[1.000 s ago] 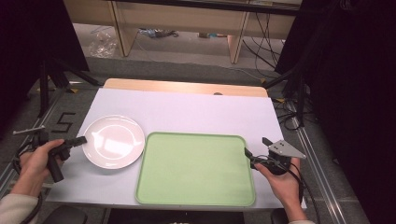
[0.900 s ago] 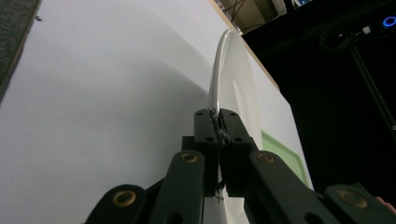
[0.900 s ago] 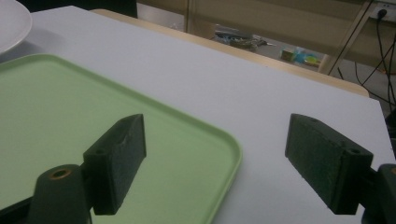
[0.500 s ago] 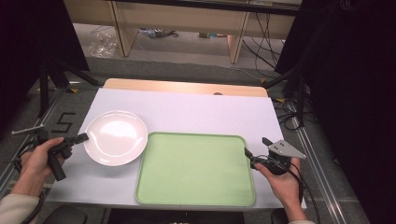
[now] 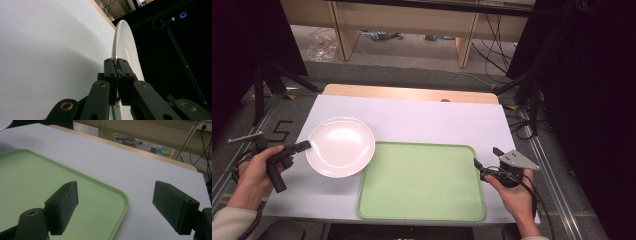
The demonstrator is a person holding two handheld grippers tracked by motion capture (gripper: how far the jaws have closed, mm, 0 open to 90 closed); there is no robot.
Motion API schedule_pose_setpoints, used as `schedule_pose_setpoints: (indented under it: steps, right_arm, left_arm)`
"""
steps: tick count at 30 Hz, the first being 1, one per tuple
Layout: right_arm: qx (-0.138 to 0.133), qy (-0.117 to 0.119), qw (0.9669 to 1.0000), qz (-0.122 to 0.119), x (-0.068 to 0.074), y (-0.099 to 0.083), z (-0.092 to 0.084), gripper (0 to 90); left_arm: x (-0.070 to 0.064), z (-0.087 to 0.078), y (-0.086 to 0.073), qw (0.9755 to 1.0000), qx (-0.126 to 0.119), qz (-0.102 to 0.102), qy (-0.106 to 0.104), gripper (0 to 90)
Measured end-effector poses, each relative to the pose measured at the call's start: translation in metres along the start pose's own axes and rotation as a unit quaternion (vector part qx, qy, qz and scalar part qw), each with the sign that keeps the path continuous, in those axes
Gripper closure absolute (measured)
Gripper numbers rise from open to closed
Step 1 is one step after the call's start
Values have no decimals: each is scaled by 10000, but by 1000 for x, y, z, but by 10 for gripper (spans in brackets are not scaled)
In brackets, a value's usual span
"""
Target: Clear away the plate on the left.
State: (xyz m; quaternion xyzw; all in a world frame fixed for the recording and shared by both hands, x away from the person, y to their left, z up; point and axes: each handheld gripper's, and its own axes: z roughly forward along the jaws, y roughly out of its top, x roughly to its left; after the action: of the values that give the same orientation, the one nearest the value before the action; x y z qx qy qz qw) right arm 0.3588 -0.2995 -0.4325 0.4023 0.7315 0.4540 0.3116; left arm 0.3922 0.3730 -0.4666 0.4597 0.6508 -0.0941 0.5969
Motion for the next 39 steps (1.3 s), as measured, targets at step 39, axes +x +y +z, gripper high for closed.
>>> schedule_pose_setpoints:
  steps: [39]
  right_arm:
    - [8,-16,10000,39,-1,-1,-1,213]
  left_arm:
    - [-23,28,-8,9994,225,-7,-275,869]
